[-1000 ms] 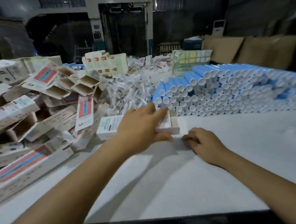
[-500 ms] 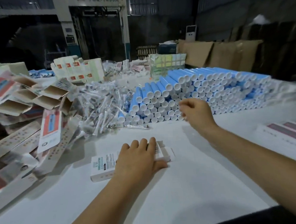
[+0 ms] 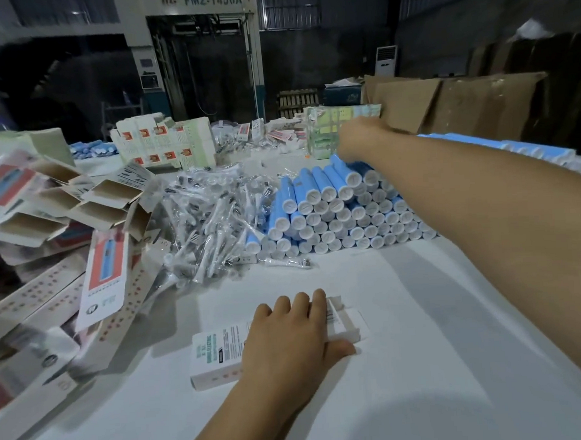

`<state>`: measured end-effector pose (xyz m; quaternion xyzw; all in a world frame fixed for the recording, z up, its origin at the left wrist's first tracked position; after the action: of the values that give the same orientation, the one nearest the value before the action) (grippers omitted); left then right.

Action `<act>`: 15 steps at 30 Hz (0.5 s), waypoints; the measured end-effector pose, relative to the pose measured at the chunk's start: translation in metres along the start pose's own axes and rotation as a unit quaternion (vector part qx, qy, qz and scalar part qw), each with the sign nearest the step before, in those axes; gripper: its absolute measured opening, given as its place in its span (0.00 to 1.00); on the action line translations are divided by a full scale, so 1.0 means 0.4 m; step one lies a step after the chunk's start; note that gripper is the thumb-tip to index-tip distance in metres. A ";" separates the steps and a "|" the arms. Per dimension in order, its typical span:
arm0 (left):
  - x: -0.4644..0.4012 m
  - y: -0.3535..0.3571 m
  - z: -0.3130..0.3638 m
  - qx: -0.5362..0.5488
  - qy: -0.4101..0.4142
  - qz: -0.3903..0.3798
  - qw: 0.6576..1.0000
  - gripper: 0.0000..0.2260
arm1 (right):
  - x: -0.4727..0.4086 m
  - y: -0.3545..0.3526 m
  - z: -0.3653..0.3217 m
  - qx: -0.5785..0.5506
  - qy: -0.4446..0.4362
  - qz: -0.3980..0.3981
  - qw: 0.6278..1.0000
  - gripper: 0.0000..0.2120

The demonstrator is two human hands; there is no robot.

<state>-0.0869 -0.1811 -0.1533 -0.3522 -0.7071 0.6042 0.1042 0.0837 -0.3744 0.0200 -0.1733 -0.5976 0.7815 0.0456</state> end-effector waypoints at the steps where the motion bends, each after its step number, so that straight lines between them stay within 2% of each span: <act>1: 0.000 0.001 0.001 -0.001 0.000 -0.002 1.000 0.40 | -0.008 0.001 -0.005 0.005 0.005 -0.007 1.000 0.16; 6: 0.001 -0.009 -0.005 -0.002 -0.010 0.014 1.000 0.38 | -0.018 -0.001 -0.003 -0.034 0.019 -0.013 0.999 0.15; 9: -0.001 -0.006 0.002 -0.001 -0.002 0.006 1.000 0.39 | 0.014 -0.038 0.036 -0.201 0.062 0.060 0.976 0.10; 10: -0.002 -0.001 0.003 0.003 -0.001 0.003 1.000 0.39 | 0.032 -0.050 0.055 -0.277 0.076 0.083 0.954 0.12; 12: -0.003 -0.002 0.001 0.009 -0.007 0.018 1.000 0.37 | 0.086 -0.067 0.079 -0.419 0.071 0.114 0.898 0.27; 15: -0.003 0.002 -0.003 0.009 -0.019 0.019 1.000 0.37 | 0.221 -0.053 0.108 -0.623 0.034 0.146 0.768 0.42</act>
<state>-0.0850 -0.1809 -0.1533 -0.3534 -0.6967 0.6189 0.0823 -0.0161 -0.3836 0.0309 -0.2754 -0.9188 0.2285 -0.1664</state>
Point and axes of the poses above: each hand's wrist, its own x-axis away from the middle knuckle, its own y-axis out of the palm, z = x × y, the point moved 7 cm from there along -x, towards the middle knuckle, and after that the axes turned 4 degrees about -x, right-handed, at the moved point
